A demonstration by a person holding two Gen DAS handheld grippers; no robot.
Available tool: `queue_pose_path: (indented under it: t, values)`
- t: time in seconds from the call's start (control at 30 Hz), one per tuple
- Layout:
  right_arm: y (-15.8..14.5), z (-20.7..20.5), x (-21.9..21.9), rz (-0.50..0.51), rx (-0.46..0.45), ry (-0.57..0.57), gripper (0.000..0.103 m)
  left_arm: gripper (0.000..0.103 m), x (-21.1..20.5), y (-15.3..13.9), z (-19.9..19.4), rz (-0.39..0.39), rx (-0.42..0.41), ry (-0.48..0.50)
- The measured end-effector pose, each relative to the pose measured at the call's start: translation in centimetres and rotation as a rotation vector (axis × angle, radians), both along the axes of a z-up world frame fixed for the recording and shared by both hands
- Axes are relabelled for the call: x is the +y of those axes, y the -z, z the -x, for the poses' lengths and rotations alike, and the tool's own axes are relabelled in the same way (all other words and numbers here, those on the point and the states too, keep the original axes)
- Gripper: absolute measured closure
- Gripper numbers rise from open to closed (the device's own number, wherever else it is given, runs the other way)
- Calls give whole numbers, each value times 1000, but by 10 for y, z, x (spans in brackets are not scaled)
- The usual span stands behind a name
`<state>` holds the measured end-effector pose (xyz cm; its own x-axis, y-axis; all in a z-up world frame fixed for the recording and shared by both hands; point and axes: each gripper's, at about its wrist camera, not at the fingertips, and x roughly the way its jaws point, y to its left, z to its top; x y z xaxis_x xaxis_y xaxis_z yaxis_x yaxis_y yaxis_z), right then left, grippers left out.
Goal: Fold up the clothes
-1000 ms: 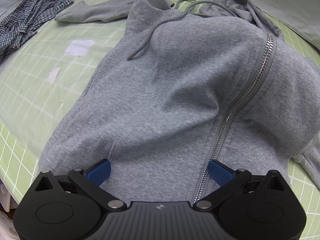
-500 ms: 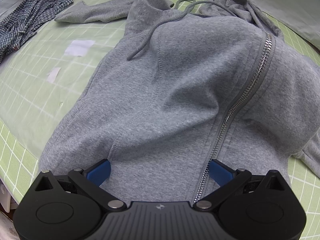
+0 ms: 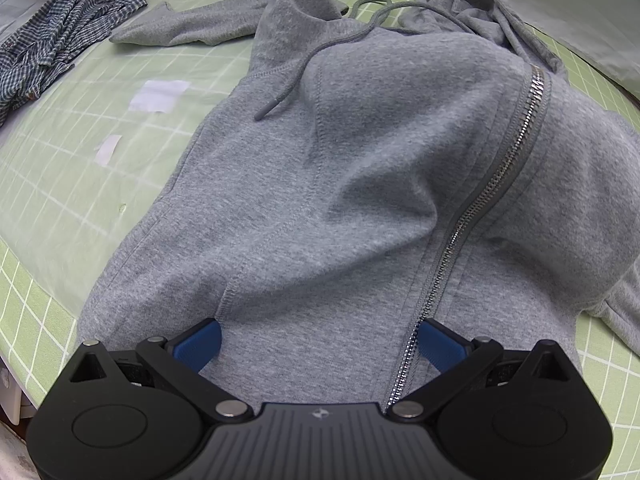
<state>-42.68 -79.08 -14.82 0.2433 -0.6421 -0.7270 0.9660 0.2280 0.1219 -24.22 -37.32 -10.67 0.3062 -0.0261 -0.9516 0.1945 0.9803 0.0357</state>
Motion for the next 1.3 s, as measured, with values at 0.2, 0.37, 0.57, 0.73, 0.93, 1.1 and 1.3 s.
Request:
queue_pose_path:
  t: [0.2, 0.37, 0.57, 0.73, 0.93, 1.1, 1.3]
  values:
    - [1, 16, -5, 6, -36, 5, 96, 0, 36, 47, -77, 2, -4, -2]
    - [-46, 70, 37, 229, -167, 100, 96, 0, 37, 46, -74, 2, -4, -2]
    - [11, 103, 46, 40, 19, 229, 93, 0, 39, 45, -69, 1, -2, 2]
    - [25, 100, 56, 21, 139, 252, 47, 0, 41, 44, -63, 2, -6, 3]
    - [-4, 79, 64, 184, 231, 166, 15, 0, 48, 52, -89, 13, 0, 34]
    - [-14, 34, 64, 190, 175, 9, 7, 0, 74, 43, -93, 54, 6, 8]
    - [-22, -59, 79, 110, 49, -232, 6, 0, 110, 40, -143, 68, -47, -60]
